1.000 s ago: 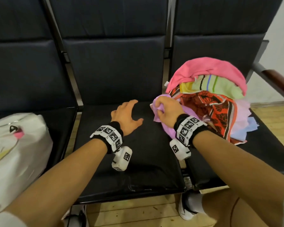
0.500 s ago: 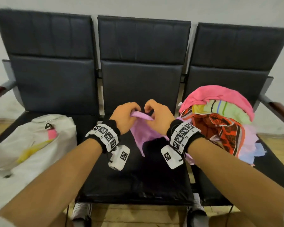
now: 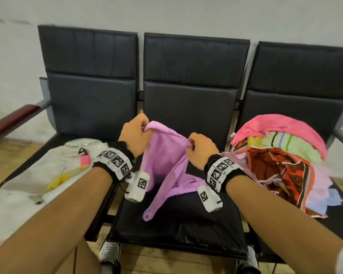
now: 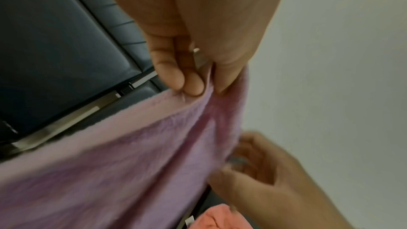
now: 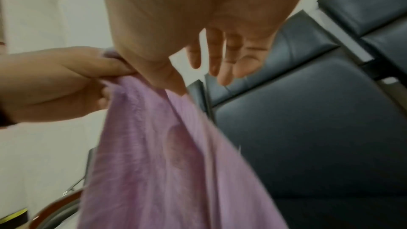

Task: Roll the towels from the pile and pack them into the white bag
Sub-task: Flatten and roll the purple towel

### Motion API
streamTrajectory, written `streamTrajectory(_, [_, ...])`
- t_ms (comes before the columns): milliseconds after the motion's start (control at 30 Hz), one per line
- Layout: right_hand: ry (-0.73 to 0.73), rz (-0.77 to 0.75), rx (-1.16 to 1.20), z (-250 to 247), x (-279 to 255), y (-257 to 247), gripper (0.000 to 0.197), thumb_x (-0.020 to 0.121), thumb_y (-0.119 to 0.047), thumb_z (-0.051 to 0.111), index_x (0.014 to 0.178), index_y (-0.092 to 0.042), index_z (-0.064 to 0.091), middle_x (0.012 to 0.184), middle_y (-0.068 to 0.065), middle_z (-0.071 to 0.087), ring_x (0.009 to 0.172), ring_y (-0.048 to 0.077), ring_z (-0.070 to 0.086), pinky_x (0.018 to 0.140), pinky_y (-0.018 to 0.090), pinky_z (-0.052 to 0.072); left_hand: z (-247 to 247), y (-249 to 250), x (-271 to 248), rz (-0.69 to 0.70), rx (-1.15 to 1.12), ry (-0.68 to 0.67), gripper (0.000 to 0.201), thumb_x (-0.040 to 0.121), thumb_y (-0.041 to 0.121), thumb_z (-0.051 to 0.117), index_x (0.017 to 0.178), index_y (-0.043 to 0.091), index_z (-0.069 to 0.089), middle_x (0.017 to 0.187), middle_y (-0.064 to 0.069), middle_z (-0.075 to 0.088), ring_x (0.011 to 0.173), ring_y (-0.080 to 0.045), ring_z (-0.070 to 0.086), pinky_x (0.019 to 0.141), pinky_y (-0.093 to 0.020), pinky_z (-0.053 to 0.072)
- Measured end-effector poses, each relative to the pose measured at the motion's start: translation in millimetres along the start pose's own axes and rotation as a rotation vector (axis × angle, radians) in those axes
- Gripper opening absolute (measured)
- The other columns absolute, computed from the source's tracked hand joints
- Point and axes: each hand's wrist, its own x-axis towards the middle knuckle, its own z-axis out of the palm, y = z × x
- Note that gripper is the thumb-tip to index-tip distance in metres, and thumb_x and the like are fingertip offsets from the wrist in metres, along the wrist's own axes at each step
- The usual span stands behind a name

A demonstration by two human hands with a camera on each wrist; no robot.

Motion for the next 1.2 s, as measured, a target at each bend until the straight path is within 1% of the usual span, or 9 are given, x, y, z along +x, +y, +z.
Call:
streamTrajectory(100, [0.017, -0.189, 0.165, -5, -4, -19, 0.063, 0.082, -0.027, 0.071, 0.139, -0.024, 0.043, 0.138, -0.001, 0.044, 0.115, 0.020, 0.054, 0.092, 0.036, 0.050, 6, 13, -3, 0.094, 0.005, -0.075, 0.018, 0.085, 0.009, 0.066, 0.079, 0.017, 0.051, 0.073, 0.000, 0.058, 0.063, -0.015, 0.059, 0.059, -0.037, 0.053])
streamTrajectory(200, [-0.008, -0.383, 0.244, -8, -6, -42, 0.083, 0.079, -0.017, 0.075, 0.149, -0.025, 0.031, 0.145, 0.002, 0.040, 0.119, 0.016, 0.051, 0.096, 0.029, 0.047, 16, 26, -7, 0.167, -0.017, -0.187, 0.022, 0.080, 0.007, 0.072, 0.085, 0.016, 0.053, 0.077, 0.005, 0.060, 0.067, -0.008, 0.057, 0.061, -0.024, 0.047])
streamTrajectory(367, [-0.075, -0.289, 0.267, -19, -3, -46, 0.070, 0.091, -0.008, 0.062, 0.150, -0.029, 0.030, 0.125, 0.004, 0.061, 0.107, 0.018, 0.061, 0.094, 0.036, 0.053, 24, 20, -5, 0.161, -0.071, -0.189, 0.023, 0.084, 0.015, 0.075, 0.093, 0.013, 0.054, 0.087, 0.003, 0.066, 0.079, -0.012, 0.066, 0.070, -0.027, 0.054])
streamTrajectory(567, [-0.138, -0.340, 0.120, -19, -8, -32, 0.070, 0.094, -0.010, 0.057, 0.151, -0.035, 0.024, 0.123, 0.005, 0.054, 0.107, 0.022, 0.058, 0.093, 0.039, 0.053, 29, 7, -13, 0.173, 0.190, -0.341, 0.022, 0.090, 0.026, 0.068, 0.107, 0.026, 0.053, 0.088, 0.011, 0.064, 0.081, -0.012, 0.065, 0.074, -0.034, 0.056])
streamTrajectory(633, [-0.138, -0.340, 0.067, -22, -8, -31, 0.059, 0.095, -0.008, 0.054, 0.147, -0.029, 0.036, 0.113, 0.002, 0.049, 0.098, 0.020, 0.056, 0.087, 0.037, 0.053, 34, 0, -17, 0.116, 0.209, -0.367, 0.019, 0.089, 0.022, 0.068, 0.104, 0.026, 0.057, 0.093, 0.009, 0.065, 0.088, -0.015, 0.065, 0.080, -0.037, 0.056])
streamTrajectory(700, [-0.127, -0.369, 0.067, -28, -9, -35, 0.034, 0.098, -0.012, 0.050, 0.130, -0.022, 0.056, 0.106, 0.001, 0.048, 0.093, 0.020, 0.055, 0.083, 0.035, 0.052, 42, -6, -21, 0.068, 0.161, -0.377, 0.021, 0.086, 0.023, 0.071, 0.103, 0.026, 0.059, 0.096, 0.009, 0.066, 0.089, -0.013, 0.065, 0.081, -0.038, 0.057])
streamTrajectory(800, [-0.034, -0.405, 0.114, -38, -10, -42, 0.018, 0.098, -0.015, 0.048, 0.104, -0.019, 0.064, 0.099, -0.003, 0.052, 0.086, 0.013, 0.055, 0.077, 0.027, 0.049, 54, -5, -24, 0.035, 0.138, -0.422, 0.018, 0.087, 0.024, 0.070, 0.101, 0.025, 0.059, 0.092, 0.007, 0.067, 0.086, -0.013, 0.064, 0.081, -0.037, 0.056])
streamTrajectory(933, [0.188, -0.330, 0.114, -52, -4, -35, 0.007, 0.089, -0.019, 0.058, 0.085, -0.023, 0.062, 0.087, -0.008, 0.054, 0.077, 0.009, 0.053, 0.068, 0.021, 0.044, 53, -10, -18, -0.005, 0.241, -0.368, 0.019, 0.089, 0.007, 0.054, 0.087, 0.026, 0.057, 0.083, 0.003, 0.065, 0.078, -0.022, 0.063, 0.074, -0.040, 0.056])
streamTrajectory(1200, [0.360, -0.046, 0.046, -72, 13, 27, 0.016, 0.087, -0.008, 0.062, 0.084, -0.024, 0.064, 0.094, 0.001, 0.066, 0.088, 0.021, 0.059, 0.080, 0.033, 0.047, 7, -37, 6, -0.170, 0.320, -0.156, 0.027, 0.090, 0.006, 0.048, 0.094, 0.027, 0.064, 0.092, -0.005, 0.066, 0.080, -0.027, 0.060, 0.070, -0.033, 0.046])
